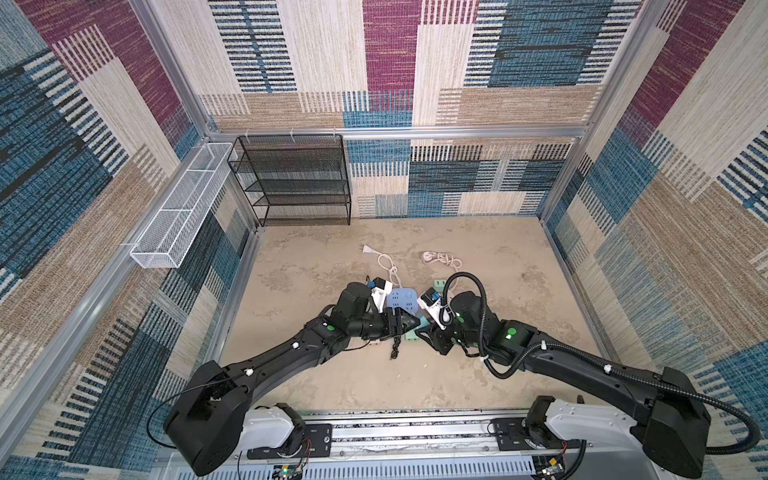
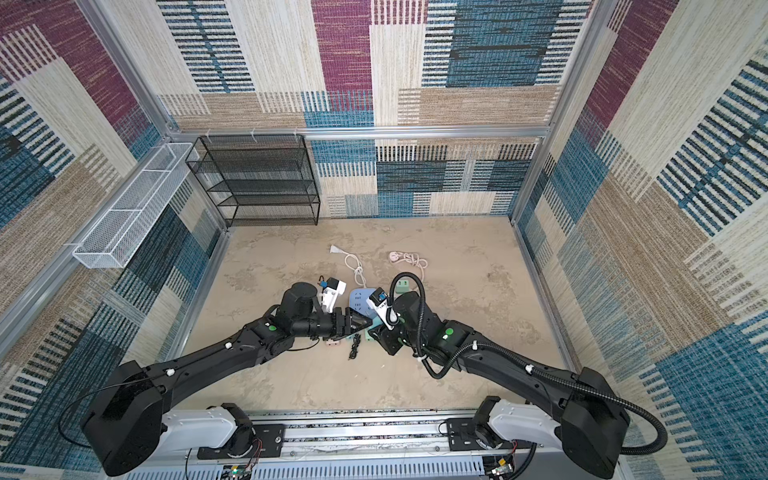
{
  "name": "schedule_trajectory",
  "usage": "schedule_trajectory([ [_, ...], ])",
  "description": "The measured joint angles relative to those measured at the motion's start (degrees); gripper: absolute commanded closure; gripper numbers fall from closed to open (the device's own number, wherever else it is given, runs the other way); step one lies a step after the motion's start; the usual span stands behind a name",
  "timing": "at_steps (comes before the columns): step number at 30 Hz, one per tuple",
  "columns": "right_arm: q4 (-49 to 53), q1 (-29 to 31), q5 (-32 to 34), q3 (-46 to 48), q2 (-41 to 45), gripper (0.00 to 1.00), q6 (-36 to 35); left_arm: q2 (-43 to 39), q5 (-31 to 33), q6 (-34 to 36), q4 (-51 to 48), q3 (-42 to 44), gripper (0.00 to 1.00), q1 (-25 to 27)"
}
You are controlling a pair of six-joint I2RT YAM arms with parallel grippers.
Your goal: Insert the plug
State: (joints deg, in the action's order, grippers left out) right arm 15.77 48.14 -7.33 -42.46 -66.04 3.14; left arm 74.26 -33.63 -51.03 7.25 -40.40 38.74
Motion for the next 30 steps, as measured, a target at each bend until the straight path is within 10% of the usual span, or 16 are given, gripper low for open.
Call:
schedule_trajectory([
  [19, 1.29, 1.29, -0.44, -0.55, -0.83, 1.0, -0.72, 1.36, -1.46, -0.33, 0.13, -0.28, 1.0, -0.09],
  [25, 1.33, 1.33, 2.12, -1.22, -1.44, 0.26, 0.15, 1.9, -1.68, -0.04, 0.76, 0.0, 1.0, -0.9],
  [30, 0.24, 0.85, 5.81, -1.66, 0.04, 0.18, 3.21, 1.86, -1.51, -2.05, 4.28, 3.23, 1.0, -3.96],
])
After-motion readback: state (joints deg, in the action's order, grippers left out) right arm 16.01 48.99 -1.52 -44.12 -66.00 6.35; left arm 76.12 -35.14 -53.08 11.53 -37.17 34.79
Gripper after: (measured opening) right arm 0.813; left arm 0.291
